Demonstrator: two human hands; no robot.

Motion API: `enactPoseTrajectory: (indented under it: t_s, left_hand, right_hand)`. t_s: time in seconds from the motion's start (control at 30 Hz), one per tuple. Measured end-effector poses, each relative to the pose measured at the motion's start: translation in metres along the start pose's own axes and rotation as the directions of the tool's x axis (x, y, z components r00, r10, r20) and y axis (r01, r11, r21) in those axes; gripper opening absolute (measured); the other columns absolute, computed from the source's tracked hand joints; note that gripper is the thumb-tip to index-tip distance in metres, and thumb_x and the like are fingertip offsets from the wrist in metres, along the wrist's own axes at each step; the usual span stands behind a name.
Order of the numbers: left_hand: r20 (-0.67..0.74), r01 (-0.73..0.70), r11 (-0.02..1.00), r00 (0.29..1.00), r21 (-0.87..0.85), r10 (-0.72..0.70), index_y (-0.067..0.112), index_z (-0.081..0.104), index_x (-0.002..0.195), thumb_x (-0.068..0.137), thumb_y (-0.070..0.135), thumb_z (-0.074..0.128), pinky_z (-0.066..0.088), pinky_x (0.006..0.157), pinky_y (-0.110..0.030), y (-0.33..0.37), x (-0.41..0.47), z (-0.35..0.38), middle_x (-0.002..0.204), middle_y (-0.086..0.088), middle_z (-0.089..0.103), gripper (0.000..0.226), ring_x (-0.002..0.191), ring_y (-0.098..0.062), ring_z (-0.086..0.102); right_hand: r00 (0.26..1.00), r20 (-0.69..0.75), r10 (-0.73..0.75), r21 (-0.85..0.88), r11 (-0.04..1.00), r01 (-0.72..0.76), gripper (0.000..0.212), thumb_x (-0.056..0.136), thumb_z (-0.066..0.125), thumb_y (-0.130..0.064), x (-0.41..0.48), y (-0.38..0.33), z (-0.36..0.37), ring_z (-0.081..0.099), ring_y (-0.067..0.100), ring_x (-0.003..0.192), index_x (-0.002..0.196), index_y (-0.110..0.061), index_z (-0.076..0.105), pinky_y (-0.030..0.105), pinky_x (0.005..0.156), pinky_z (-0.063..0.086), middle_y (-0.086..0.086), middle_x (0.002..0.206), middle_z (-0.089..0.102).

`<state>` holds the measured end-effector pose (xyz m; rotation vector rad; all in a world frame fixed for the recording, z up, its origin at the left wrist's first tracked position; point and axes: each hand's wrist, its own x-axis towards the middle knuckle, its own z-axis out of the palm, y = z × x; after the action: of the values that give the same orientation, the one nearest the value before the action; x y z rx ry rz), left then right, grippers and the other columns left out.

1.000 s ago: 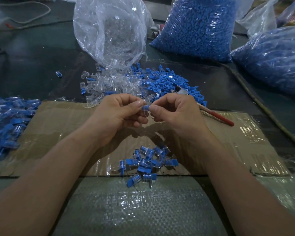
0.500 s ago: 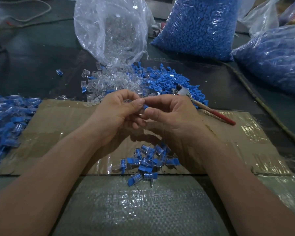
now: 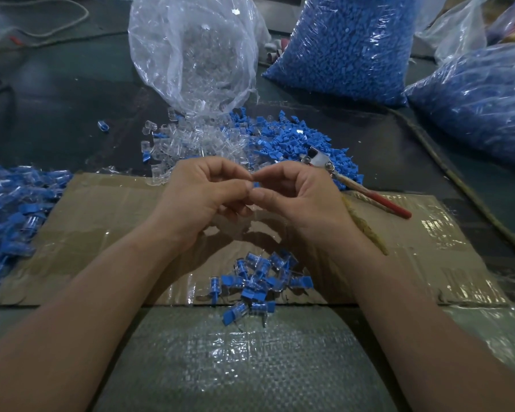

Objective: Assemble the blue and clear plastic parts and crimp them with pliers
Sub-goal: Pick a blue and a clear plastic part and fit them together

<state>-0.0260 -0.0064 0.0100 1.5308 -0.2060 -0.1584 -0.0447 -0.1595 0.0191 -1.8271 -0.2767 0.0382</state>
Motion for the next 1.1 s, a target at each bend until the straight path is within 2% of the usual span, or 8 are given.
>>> enactPoseTrajectory:
  t_s: [0.1, 0.23, 0.4, 0.63, 0.83, 0.93, 1.1]
  left_hand:
    - [-0.010, 0.031, 0.999, 0.999, -0.043, -0.032, 0.006, 0.062, 0.075, 0.073, 0.000, 0.065, 0.048, 0.043, -0.016, 0.000, 0.001, 0.000, 0.053, -0.004, 0.064, 0.007, 0.044, -0.011, 0.059]
    - [0.016, 0.055, 0.995, 0.998, -0.084, -0.054, 0.005, 0.062, 0.075, 0.059, 0.012, 0.066, 0.049, 0.044, -0.016, 0.001, 0.000, 0.001, 0.055, -0.006, 0.065, 0.018, 0.045, -0.012, 0.061]
    - [0.013, 0.081, 0.989, 0.997, -0.124, -0.080, 0.006, 0.062, 0.075, 0.058, 0.012, 0.067, 0.048, 0.043, -0.017, 0.000, 0.000, 0.001, 0.058, -0.007, 0.067, 0.018, 0.047, -0.013, 0.061]
    - [0.040, 0.120, 0.986, 0.992, -0.117, -0.116, 0.005, 0.062, 0.075, 0.059, 0.011, 0.067, 0.048, 0.043, -0.016, -0.001, 0.002, -0.001, 0.064, -0.011, 0.069, 0.018, 0.048, -0.014, 0.062]
    - [0.062, 0.116, 0.984, 0.992, -0.138, -0.108, 0.004, 0.061, 0.074, 0.058, 0.009, 0.066, 0.048, 0.043, -0.017, -0.001, 0.002, 0.000, 0.061, -0.009, 0.068, 0.018, 0.048, -0.013, 0.063]
    - [0.075, 0.118, 0.972, 0.992, -0.201, -0.105, 0.003, 0.060, 0.074, 0.056, 0.005, 0.065, 0.050, 0.045, -0.019, -0.001, 0.003, -0.001, 0.062, -0.011, 0.068, 0.018, 0.050, -0.016, 0.065]
    - [0.085, 0.118, 0.973, 0.991, -0.199, -0.103, 0.002, 0.060, 0.074, 0.055, 0.003, 0.064, 0.051, 0.045, -0.018, -0.001, 0.004, -0.001, 0.059, -0.010, 0.067, 0.019, 0.050, -0.016, 0.065]
  right_hand:
    - [0.997, -0.024, -0.074, -0.072, 0.995, 0.072, 0.023, 0.073, 0.071, -0.003, -0.002, 0.001, 0.002, 0.068, 0.011, 0.079, 0.091, -0.016, 0.063, 0.028, 0.078, 0.056, 0.000, 0.084, 0.069]
    - [0.983, -0.079, -0.165, -0.103, 0.982, 0.156, 0.020, 0.073, 0.071, -0.002, -0.003, 0.003, 0.002, 0.066, 0.008, 0.078, 0.089, -0.013, 0.066, 0.021, 0.076, 0.054, -0.004, 0.083, 0.067]
    - [0.962, -0.103, -0.254, -0.196, 0.953, 0.230, 0.023, 0.075, 0.070, -0.007, -0.002, 0.006, 0.001, 0.067, 0.008, 0.080, 0.097, -0.005, 0.069, 0.021, 0.076, 0.054, -0.002, 0.085, 0.068]
    - [0.915, -0.080, -0.395, -0.322, 0.879, 0.352, 0.024, 0.076, 0.070, -0.005, -0.001, 0.010, -0.003, 0.066, 0.007, 0.082, 0.099, 0.000, 0.069, 0.017, 0.073, 0.053, -0.003, 0.087, 0.067]
    - [0.875, -0.052, -0.482, -0.460, 0.789, 0.407, 0.022, 0.079, 0.067, -0.007, 0.001, 0.013, -0.004, 0.065, 0.010, 0.085, 0.099, 0.000, 0.069, 0.022, 0.075, 0.054, 0.008, 0.090, 0.072]
    - [0.855, -0.049, -0.516, -0.498, 0.755, 0.427, 0.022, 0.079, 0.067, -0.007, 0.002, 0.013, -0.006, 0.066, 0.011, 0.080, 0.099, 0.000, 0.069, 0.024, 0.074, 0.054, 0.008, 0.088, 0.072]
    - [0.843, -0.033, -0.537, -0.532, 0.723, 0.440, 0.023, 0.079, 0.064, -0.008, 0.001, 0.013, -0.007, 0.067, 0.014, 0.079, 0.099, 0.001, 0.069, 0.026, 0.075, 0.053, 0.010, 0.088, 0.072]
